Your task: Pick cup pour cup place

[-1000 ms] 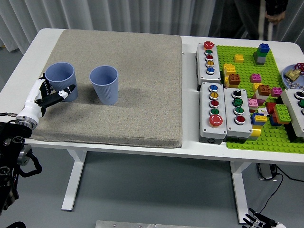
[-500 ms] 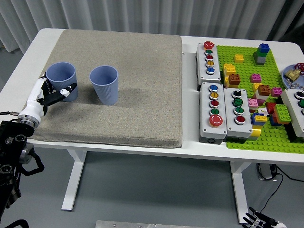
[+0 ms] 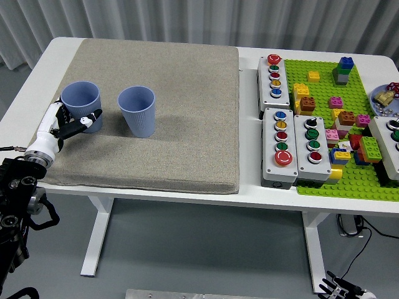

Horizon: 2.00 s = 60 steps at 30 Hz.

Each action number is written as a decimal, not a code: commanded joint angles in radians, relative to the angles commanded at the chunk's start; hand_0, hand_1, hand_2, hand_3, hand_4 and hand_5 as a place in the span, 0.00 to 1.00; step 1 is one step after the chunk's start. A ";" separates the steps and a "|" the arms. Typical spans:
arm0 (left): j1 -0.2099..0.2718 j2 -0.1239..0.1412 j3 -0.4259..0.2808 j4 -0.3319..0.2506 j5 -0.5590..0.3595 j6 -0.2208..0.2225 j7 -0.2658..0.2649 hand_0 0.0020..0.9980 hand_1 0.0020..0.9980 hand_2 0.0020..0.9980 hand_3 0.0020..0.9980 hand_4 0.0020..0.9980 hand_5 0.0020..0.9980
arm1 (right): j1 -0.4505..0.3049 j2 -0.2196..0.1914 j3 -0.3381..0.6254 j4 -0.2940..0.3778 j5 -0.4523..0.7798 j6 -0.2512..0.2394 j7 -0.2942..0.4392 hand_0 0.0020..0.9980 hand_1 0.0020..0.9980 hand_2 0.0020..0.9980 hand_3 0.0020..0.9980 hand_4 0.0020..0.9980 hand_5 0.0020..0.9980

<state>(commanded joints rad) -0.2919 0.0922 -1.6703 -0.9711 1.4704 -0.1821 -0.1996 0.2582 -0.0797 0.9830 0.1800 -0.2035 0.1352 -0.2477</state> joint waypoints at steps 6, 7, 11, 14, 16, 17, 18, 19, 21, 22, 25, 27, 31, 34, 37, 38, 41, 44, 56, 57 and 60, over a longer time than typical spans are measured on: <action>0.004 -0.001 0.000 -0.002 0.003 0.014 0.002 0.79 0.76 0.94 1.00 0.85 0.21 | -0.003 0.001 0.006 0.000 -0.007 0.001 -0.001 0.77 0.70 0.73 0.62 0.23 0.15; 0.005 -0.001 0.000 -0.002 0.004 0.015 0.002 0.79 0.76 0.94 1.00 0.85 0.21 | -0.003 0.001 0.007 0.000 -0.008 0.002 -0.002 0.77 0.70 0.73 0.62 0.23 0.15; 0.004 -0.002 0.000 -0.001 0.004 0.024 0.002 0.76 0.71 0.87 1.00 0.83 0.22 | -0.003 0.001 0.010 0.000 -0.012 0.002 -0.002 0.77 0.70 0.73 0.62 0.23 0.15; 0.004 -0.003 0.001 -0.003 0.005 0.028 0.002 0.70 0.67 0.84 0.98 0.80 0.22 | -0.003 0.001 0.011 0.000 -0.013 0.003 -0.003 0.77 0.70 0.73 0.62 0.23 0.15; 0.003 -0.004 0.000 -0.003 0.005 0.030 0.002 0.70 0.67 0.84 0.98 0.80 0.22 | -0.003 0.001 0.012 0.000 -0.014 0.003 -0.003 0.77 0.70 0.73 0.62 0.23 0.15; 0.003 -0.004 0.001 -0.003 0.005 0.031 0.002 0.70 0.67 0.84 0.98 0.80 0.22 | -0.003 0.001 0.013 0.000 -0.014 0.003 -0.003 0.77 0.70 0.73 0.62 0.23 0.15; 0.003 -0.004 0.001 -0.004 0.005 0.031 0.002 0.70 0.67 0.84 0.98 0.80 0.22 | -0.003 0.001 0.013 0.000 -0.015 0.004 -0.003 0.77 0.70 0.73 0.62 0.23 0.15; 0.004 -0.004 0.002 -0.005 0.004 0.031 0.002 0.70 0.67 0.84 0.98 0.80 0.22 | -0.003 0.001 0.014 0.000 -0.016 0.004 -0.004 0.77 0.70 0.73 0.62 0.23 0.15; 0.004 -0.004 0.002 -0.006 0.004 0.032 0.001 0.62 0.65 0.84 0.96 0.78 0.22 | -0.003 0.001 0.014 0.000 -0.016 0.003 -0.003 0.77 0.70 0.73 0.62 0.23 0.15; 0.004 -0.005 0.003 -0.007 0.004 0.033 0.000 0.62 0.65 0.84 0.96 0.78 0.22 | -0.003 0.001 0.014 0.000 -0.016 0.003 -0.003 0.77 0.70 0.73 0.62 0.23 0.15; 0.005 -0.006 0.004 -0.010 0.002 0.036 -0.002 0.62 0.65 0.84 0.96 0.78 0.22 | -0.003 0.002 0.015 0.000 -0.016 0.003 -0.004 0.77 0.70 0.73 0.62 0.23 0.15; 0.007 -0.006 0.005 -0.012 0.001 0.038 -0.003 0.61 0.65 0.83 0.95 0.76 0.23 | -0.003 0.002 0.016 0.000 -0.017 0.003 -0.004 0.77 0.70 0.73 0.62 0.23 0.15; 0.006 -0.007 0.005 -0.013 -0.002 0.042 -0.004 0.61 0.65 0.83 0.95 0.76 0.23 | -0.001 0.002 0.018 0.000 -0.019 0.003 -0.004 0.77 0.70 0.73 0.62 0.23 0.15; 0.006 -0.007 0.006 -0.015 -0.004 0.045 -0.005 0.62 0.65 0.83 0.94 0.76 0.23 | 0.000 0.001 0.017 0.000 -0.017 0.003 -0.004 0.77 0.70 0.73 0.62 0.23 0.15; 0.007 -0.006 0.009 -0.021 -0.002 0.058 -0.012 0.62 0.65 0.83 0.94 0.76 0.23 | 0.001 0.001 0.017 0.000 -0.016 0.002 -0.003 0.77 0.70 0.73 0.62 0.23 0.15; 0.007 -0.006 0.010 -0.022 -0.001 0.062 -0.014 0.61 0.64 0.81 0.92 0.72 0.21 | 0.001 0.001 0.017 0.000 -0.016 0.002 -0.003 0.77 0.70 0.73 0.62 0.23 0.15; 0.007 -0.006 0.012 -0.025 0.005 0.070 -0.018 0.61 0.64 0.81 0.92 0.72 0.21 | 0.001 0.001 0.017 0.000 -0.017 0.002 -0.003 0.77 0.70 0.73 0.62 0.23 0.15; 0.008 -0.006 0.013 -0.027 0.006 0.073 -0.022 0.51 0.62 0.79 0.87 0.64 0.14 | 0.000 0.001 0.016 0.000 -0.016 0.001 -0.002 0.77 0.70 0.73 0.62 0.23 0.15; 0.013 -0.008 0.019 -0.037 0.009 0.112 -0.040 0.47 0.57 0.77 0.83 0.52 0.02 | 0.001 0.002 0.014 0.000 -0.014 -0.001 -0.001 0.77 0.69 0.73 0.62 0.24 0.15; 0.013 -0.008 0.019 -0.037 0.008 0.115 -0.042 0.47 0.57 0.77 0.83 0.52 0.02 | 0.001 0.002 0.014 0.000 -0.013 -0.001 -0.001 0.77 0.69 0.73 0.62 0.24 0.15; 0.013 -0.008 0.020 -0.039 0.010 0.119 -0.043 0.47 0.57 0.77 0.83 0.52 0.02 | 0.001 0.002 0.014 0.000 -0.013 -0.002 -0.001 0.77 0.69 0.73 0.62 0.24 0.15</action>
<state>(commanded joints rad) -0.2786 0.0837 -1.6506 -1.0105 1.4799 -0.0631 -0.2427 0.2594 -0.0780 0.9966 0.1800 -0.2164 0.1335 -0.2486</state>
